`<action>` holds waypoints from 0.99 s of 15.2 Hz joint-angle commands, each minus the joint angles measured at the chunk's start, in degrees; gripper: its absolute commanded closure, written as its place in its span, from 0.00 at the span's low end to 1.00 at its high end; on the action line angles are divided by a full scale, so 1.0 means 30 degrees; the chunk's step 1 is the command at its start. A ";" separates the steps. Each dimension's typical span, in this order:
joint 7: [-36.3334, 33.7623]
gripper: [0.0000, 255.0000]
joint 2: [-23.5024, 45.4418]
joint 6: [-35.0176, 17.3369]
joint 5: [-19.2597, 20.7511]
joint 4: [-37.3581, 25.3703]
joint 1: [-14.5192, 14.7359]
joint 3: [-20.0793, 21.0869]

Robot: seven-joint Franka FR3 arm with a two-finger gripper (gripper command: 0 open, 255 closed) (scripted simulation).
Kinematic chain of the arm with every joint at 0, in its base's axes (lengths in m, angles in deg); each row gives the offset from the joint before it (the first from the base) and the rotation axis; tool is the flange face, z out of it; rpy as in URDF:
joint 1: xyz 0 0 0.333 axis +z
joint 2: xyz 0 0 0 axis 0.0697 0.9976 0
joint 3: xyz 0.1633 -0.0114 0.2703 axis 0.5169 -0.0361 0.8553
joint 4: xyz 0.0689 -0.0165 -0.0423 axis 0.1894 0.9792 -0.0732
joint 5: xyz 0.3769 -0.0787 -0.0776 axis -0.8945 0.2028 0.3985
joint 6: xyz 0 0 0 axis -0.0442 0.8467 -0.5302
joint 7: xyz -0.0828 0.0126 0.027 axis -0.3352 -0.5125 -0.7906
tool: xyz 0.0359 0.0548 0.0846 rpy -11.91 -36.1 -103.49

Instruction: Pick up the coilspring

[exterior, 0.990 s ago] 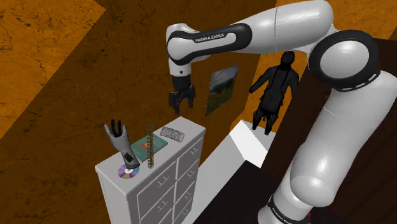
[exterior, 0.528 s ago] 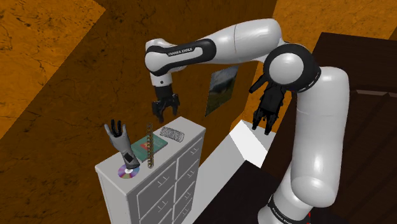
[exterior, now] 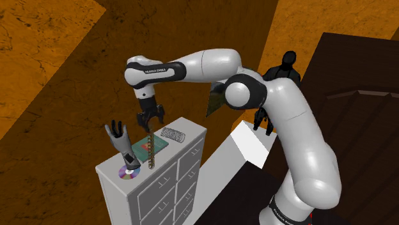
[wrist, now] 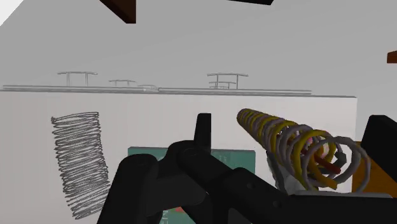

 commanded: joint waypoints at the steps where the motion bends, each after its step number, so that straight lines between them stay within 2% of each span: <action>1: -0.0104 0.00 0.2408 0.1188 0.0035 -0.3148 0.0382 0.0029; 3: -0.0085 0.00 0.5208 0.2911 0.0086 -0.7330 0.0771 -0.0004; 12: -0.0067 0.00 0.5437 0.1147 0.0109 -0.5789 0.0700 -0.0027; 13: -0.0063 1.00 0.5295 0.1054 0.0106 -0.5554 0.0678 -0.0024; 15: -0.0064 1.00 0.5248 0.1022 0.0104 -0.5476 0.0673 -0.0022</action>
